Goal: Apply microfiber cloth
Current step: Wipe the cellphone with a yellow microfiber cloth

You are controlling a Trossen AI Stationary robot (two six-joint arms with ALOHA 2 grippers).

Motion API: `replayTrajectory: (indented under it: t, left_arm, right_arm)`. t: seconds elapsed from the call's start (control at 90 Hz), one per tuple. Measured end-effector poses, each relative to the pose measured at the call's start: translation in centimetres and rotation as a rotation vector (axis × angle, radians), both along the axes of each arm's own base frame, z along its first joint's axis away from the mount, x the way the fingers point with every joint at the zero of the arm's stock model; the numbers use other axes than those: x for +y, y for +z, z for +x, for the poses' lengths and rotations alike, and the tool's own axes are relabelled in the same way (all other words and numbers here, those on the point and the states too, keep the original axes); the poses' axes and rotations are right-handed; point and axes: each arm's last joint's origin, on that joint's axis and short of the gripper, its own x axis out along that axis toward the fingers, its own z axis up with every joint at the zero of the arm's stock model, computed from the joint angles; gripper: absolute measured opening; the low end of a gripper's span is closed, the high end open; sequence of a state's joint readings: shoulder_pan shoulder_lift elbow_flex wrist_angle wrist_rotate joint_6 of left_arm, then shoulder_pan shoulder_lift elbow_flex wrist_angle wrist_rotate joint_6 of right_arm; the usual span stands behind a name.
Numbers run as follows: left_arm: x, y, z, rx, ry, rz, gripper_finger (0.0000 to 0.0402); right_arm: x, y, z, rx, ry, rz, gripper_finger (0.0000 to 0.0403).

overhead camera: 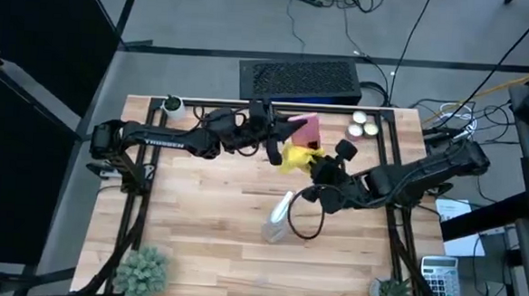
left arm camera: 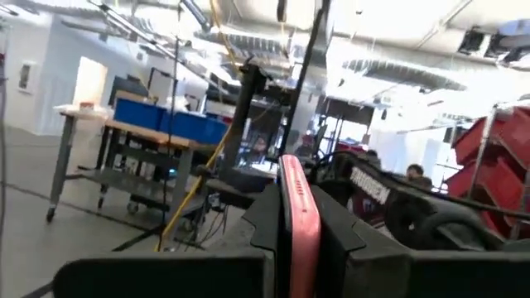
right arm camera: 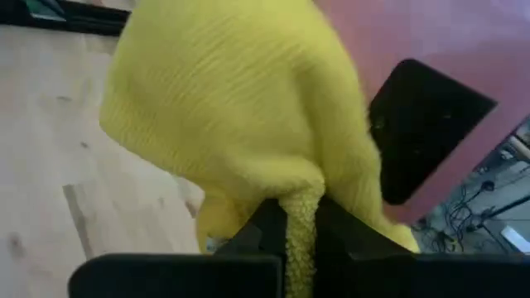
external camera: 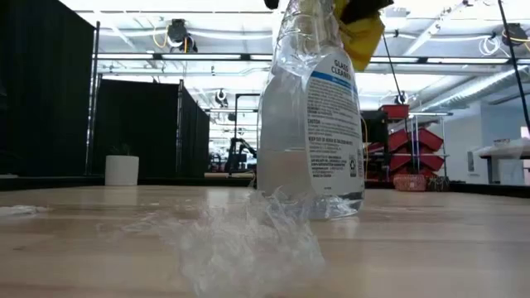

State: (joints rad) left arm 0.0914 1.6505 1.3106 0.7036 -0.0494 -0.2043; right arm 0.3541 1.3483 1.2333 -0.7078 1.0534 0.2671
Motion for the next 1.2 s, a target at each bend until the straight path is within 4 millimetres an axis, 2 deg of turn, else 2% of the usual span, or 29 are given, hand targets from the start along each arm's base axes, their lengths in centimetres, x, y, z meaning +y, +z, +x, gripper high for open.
replayTrajectory:
  t: [0.189,0.356,0.478,0.611,0.711,0.889,1.078,1.2]
  left_arm:
    - [0.0,-0.2,0.1,0.030,-0.009,-0.004,0.0014]
    - [-0.1,-0.7,0.4,0.039,-0.020,0.005,0.0014]
    - [-0.1,-0.8,0.5,0.057,-0.021,0.010,0.0014]
    - [-0.2,-1.0,0.5,0.074,-0.037,0.022,0.0014]
    - [-0.2,-1.0,0.6,0.077,-0.049,0.027,0.0014]
    - [-0.8,-1.7,0.8,0.117,-0.118,0.048,0.0014]
    - [-0.2,-1.4,0.7,0.100,-0.071,0.046,0.0014]
    - [0.1,-1.6,0.7,0.115,-0.067,0.043,0.0014]
  right_arm:
    - [0.8,5.5,-0.1,-0.108,0.051,-0.085,0.0004]
    - [-0.4,7.3,0.4,-0.115,0.012,-0.163,0.0004]
    - [-1.1,7.8,0.6,-0.090,0.002,-0.210,0.0004]
    - [-1.0,8.0,0.2,-0.047,-0.058,-0.286,0.0004]
    - [-0.8,8.7,-0.8,-0.059,-0.100,-0.313,0.0004]
    - [-0.9,10.2,-3.3,-0.057,-0.328,-0.407,0.0004]
    - [1.8,10.2,-4.0,-0.163,-0.152,-0.321,0.0004]
    - [3.5,9.6,-3.5,-0.229,0.023,-0.207,0.0004]
